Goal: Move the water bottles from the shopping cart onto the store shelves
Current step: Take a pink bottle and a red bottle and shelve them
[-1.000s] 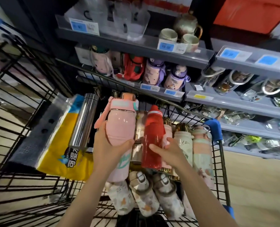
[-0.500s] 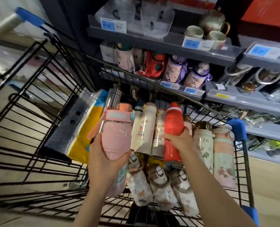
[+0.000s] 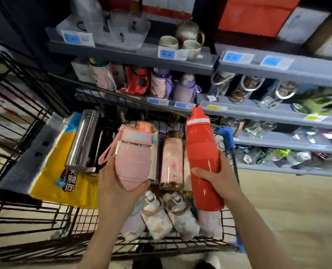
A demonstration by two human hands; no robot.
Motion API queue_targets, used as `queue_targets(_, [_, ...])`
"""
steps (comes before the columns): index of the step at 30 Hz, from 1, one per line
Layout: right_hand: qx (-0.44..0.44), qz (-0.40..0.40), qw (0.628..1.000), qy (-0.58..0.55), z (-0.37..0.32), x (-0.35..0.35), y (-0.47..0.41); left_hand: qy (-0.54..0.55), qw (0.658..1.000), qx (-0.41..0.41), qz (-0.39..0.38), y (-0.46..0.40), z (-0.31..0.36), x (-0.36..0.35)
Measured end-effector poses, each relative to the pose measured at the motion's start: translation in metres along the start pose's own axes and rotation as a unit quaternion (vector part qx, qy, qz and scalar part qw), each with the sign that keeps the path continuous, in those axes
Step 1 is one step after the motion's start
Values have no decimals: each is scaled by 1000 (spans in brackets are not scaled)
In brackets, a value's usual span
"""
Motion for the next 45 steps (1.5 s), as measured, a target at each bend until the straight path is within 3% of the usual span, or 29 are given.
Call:
queue_targets(7, [76,48,996,4,30,119,60,26,997,-65,-39,57,84,-95])
queue_targets(15, [115,108,987,-38,73,295,140,70,992,-80,-72,137,184,-251])
queue_targets(22, [151,158,973,-72,60,391,179,52,983,-138,-109,162,291,-325])
queue_targets(34, [203,187,960,-54,-14,444,121,201,967,-137,-78,81,349,-345])
queue_targets(45, [312,169,935,-26,-142,411,22,260,945,-200,-20,-37,407,-296])
Point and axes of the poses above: each hand's wrist, its own y-axis away from the middle knuckle, its own x-axis out of the back of the hand, z = x × y, the point moved 5 cm from there along -y, towards the middle knuckle, and after that the axes turned 10 degrees about -z, right-handed, at the moved point
